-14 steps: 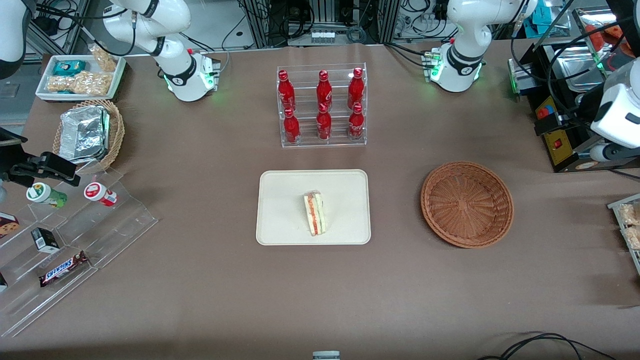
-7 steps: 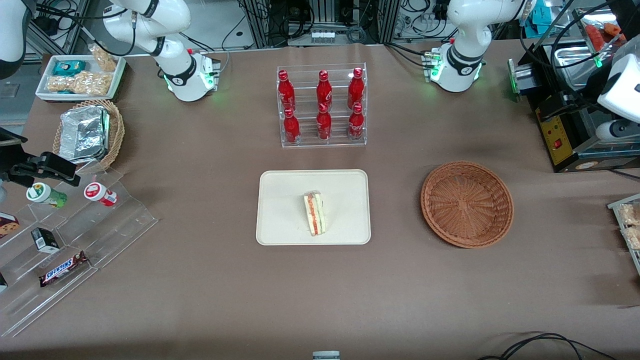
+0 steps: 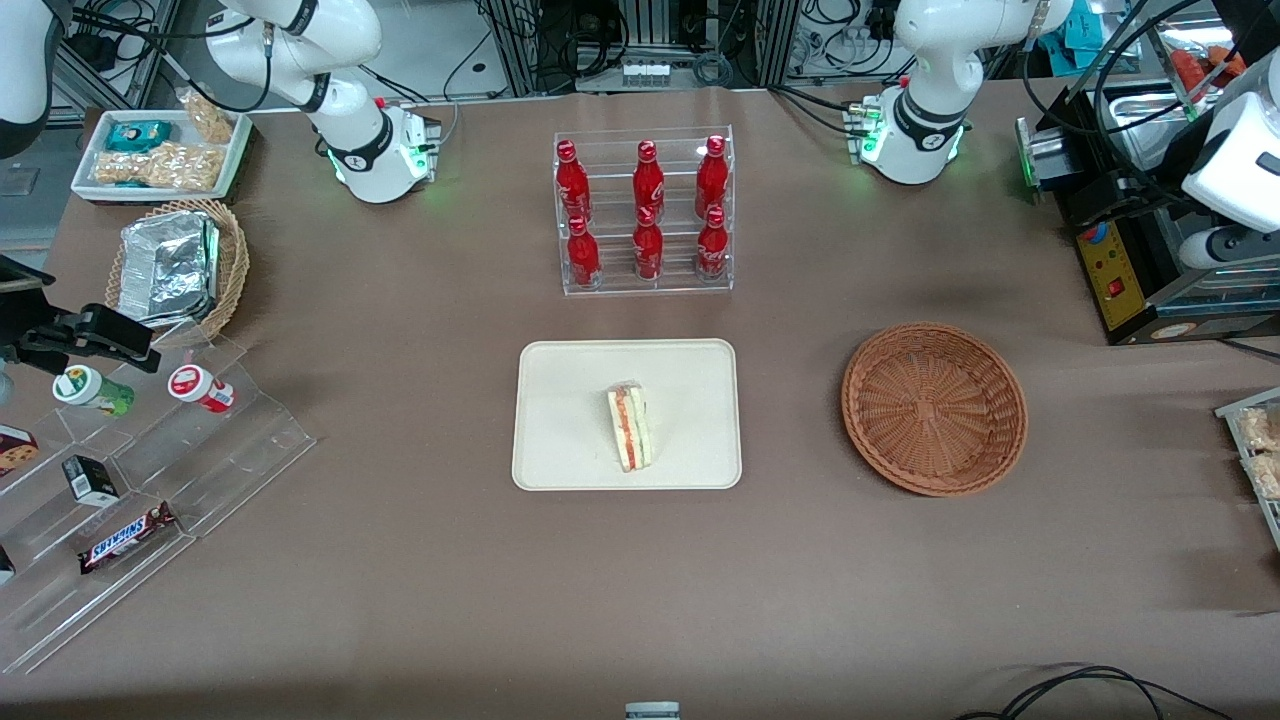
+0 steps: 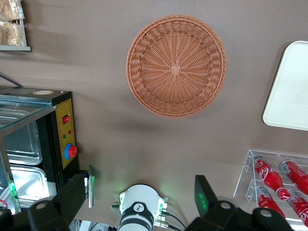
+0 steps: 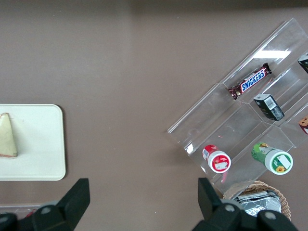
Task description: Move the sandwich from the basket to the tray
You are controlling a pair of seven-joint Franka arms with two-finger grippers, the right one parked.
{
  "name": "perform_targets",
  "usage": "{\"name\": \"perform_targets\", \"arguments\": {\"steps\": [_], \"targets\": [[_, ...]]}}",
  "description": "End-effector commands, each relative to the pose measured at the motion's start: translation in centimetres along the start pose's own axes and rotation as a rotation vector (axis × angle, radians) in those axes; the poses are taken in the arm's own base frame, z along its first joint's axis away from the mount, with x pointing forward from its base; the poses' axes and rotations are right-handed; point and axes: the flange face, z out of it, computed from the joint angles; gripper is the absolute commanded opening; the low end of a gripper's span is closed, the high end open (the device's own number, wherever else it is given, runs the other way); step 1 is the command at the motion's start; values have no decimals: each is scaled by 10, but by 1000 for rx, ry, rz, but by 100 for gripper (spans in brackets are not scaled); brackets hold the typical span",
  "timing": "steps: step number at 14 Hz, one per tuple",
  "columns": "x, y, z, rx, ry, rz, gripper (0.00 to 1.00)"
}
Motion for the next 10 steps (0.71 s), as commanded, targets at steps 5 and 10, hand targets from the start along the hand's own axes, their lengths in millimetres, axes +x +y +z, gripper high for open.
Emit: {"name": "perform_targets", "arguments": {"steps": [5, 10], "targets": [[4, -8, -6, -10, 35, 86, 100], [20, -2, -4, -29, 89, 85, 100]]}}
